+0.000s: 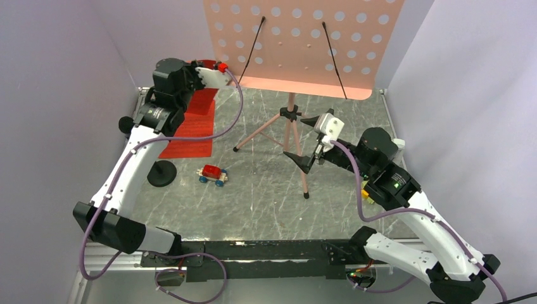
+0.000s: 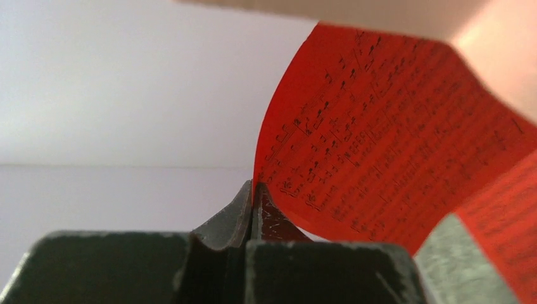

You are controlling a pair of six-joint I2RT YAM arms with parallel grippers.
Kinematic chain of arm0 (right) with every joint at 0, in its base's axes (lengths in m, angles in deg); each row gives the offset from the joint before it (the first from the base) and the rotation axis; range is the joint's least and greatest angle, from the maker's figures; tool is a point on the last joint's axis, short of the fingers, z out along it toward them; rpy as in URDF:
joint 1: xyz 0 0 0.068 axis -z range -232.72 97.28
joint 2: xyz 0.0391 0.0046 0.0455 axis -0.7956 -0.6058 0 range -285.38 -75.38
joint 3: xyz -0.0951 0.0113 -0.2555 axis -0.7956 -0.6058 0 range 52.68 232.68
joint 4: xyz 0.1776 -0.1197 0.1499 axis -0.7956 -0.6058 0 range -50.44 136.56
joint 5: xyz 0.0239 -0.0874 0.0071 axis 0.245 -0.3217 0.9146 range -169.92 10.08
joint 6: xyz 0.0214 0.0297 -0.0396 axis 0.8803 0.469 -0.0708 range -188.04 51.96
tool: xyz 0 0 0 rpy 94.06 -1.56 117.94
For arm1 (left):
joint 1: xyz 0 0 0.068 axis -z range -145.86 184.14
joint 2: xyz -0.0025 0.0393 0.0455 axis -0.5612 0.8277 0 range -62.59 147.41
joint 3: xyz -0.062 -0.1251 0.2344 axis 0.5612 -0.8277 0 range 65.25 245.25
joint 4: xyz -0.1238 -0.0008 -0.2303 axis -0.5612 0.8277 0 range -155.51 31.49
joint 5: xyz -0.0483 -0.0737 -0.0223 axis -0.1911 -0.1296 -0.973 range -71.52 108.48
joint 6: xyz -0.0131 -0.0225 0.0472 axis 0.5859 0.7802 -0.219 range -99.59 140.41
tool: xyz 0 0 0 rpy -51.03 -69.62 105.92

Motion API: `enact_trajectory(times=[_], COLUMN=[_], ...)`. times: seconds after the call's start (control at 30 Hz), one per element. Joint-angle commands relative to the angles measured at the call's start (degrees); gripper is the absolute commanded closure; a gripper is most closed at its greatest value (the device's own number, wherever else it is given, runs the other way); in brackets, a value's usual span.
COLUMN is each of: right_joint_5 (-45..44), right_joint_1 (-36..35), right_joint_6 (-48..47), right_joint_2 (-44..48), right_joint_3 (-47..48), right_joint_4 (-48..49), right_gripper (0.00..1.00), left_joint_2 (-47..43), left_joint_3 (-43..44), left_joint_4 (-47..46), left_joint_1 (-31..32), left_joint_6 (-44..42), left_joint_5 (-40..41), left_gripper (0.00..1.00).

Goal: Pack up the instrument practice props

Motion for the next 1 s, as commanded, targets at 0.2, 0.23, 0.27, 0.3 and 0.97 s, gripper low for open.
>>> enact_trajectory(times=[0.2, 0.23, 0.27, 0.3, 0.97], right_joint_5=[5.9, 6.1, 6.3, 6.4, 9.1], right_joint_1=[5.5, 5.9, 6.2, 6.4, 6.7], right_joint_6=[1.3, 1.1, 1.0, 0.8, 1.3], right_joint_2=[3.7, 3.8, 3.9, 3.9, -0.6], right_joint_3=[-0.4, -0.3, -0.2, -0.1, 3.2], right_joint_4=[-4.5, -5.1, -5.4, -5.7, -7.7], right_gripper=[0.00, 0.00, 0.00, 0.00, 0.00], left_joint_2=[-1.2, -1.9, -2.8, -3.9, -21.7], left_joint_3=[-11.7, -12.7, -13.6, -14.6, -20.3], left_joint_4=[4.1, 4.3, 4.2, 3.7, 8.4], left_joint_1=[0.0, 0.0, 0.0, 0.0, 1.1], left_joint_6=[17.9, 18.8, 19.3, 19.9, 27.8], left_joint_5=[-11.1, -11.2, -11.1, -11.2, -10.8], left_gripper=[0.99, 0.99, 0.99, 0.99, 0.99])
